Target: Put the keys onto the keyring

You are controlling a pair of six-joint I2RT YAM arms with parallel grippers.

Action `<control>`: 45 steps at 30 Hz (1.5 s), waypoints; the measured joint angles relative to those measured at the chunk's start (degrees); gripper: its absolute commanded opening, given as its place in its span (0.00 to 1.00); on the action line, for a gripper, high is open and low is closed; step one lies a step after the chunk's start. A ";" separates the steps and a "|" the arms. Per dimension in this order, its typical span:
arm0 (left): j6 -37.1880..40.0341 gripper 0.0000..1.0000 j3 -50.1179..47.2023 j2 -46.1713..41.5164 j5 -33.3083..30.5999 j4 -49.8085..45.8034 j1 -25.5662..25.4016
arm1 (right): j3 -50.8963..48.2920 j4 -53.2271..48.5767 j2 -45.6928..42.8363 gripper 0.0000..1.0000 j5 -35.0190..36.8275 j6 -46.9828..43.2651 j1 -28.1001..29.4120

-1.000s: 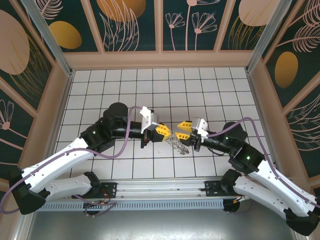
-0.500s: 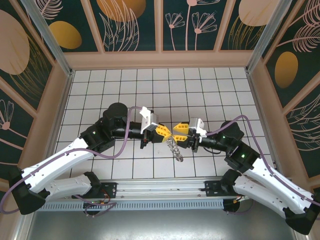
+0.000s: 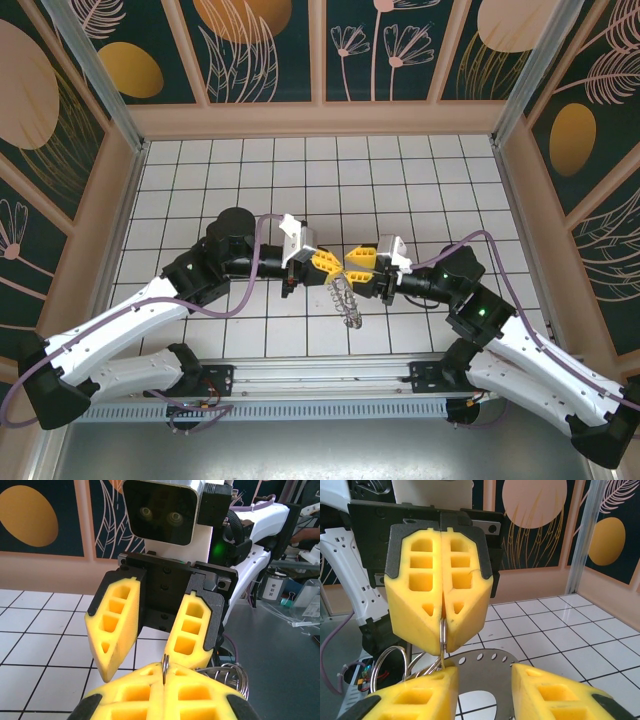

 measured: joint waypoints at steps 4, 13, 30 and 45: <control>-1.88 0.00 -1.05 -0.09 -0.33 1.62 -0.02 | -0.96 0.59 -0.50 0.38 1.97 0.02 0.70; -5.40 0.00 -2.19 0.35 -2.51 4.11 -0.13 | -5.07 5.14 -2.84 0.38 9.53 1.33 2.99; -4.59 0.00 -2.19 0.33 -9.57 4.17 -1.53 | -6.47 8.63 -2.27 0.38 12.68 2.93 3.74; -2.03 0.00 -2.19 -0.04 -16.57 5.79 -3.02 | -8.44 16.55 -0.57 0.38 17.31 4.33 3.74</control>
